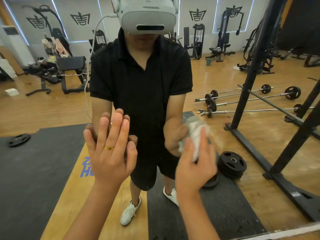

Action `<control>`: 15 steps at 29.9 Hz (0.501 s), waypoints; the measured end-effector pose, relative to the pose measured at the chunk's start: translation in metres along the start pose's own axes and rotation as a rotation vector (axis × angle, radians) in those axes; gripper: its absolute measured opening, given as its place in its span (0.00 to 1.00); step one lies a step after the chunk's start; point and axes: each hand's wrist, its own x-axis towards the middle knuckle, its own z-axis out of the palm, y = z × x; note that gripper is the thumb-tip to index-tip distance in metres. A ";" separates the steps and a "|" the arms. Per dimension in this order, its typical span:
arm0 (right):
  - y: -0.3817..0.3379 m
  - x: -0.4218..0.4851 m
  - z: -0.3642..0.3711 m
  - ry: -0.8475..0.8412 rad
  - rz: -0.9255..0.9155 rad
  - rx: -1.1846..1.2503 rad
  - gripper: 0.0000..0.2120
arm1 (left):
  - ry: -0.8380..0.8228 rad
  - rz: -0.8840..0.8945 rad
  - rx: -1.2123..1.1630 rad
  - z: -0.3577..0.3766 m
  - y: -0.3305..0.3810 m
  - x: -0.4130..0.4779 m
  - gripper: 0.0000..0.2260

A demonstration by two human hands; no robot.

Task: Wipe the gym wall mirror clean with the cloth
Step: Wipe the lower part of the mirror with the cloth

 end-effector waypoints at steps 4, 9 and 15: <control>0.002 -0.046 0.001 -0.168 -0.215 -0.069 0.24 | 0.009 -0.004 -0.011 0.000 -0.001 -0.001 0.26; 0.009 0.020 -0.011 0.037 -0.047 -0.080 0.19 | 0.006 -0.004 -0.025 -0.001 0.001 0.000 0.26; -0.021 -0.006 0.017 0.025 -0.046 -0.008 0.19 | 0.021 -0.022 -0.050 -0.001 0.002 0.000 0.27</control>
